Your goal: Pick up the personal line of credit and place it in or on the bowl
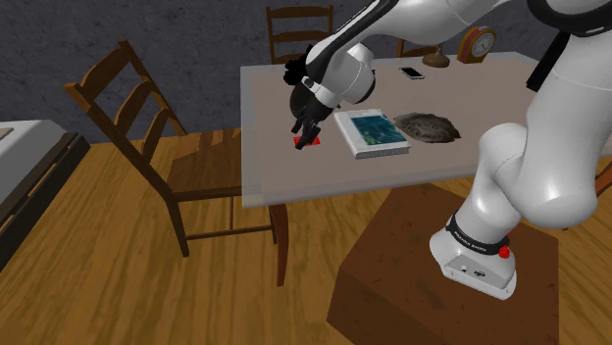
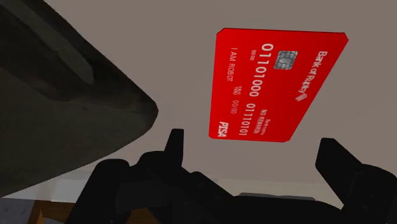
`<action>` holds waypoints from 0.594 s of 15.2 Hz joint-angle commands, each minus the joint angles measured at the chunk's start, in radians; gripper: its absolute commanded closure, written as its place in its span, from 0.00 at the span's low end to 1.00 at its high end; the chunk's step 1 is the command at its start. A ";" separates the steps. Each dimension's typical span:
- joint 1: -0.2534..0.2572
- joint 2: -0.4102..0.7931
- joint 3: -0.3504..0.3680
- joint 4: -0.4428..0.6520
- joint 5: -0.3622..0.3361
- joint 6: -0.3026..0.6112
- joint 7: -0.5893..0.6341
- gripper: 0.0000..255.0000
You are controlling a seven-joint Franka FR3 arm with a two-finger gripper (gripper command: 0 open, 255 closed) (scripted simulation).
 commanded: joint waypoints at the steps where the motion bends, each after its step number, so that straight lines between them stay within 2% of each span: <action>1: -0.002 0.002 -0.001 0.000 0.001 0.000 -0.001 1.00; 9: 0.001 -0.008 -0.001 -0.007 -0.006 0.004 0.006 1.00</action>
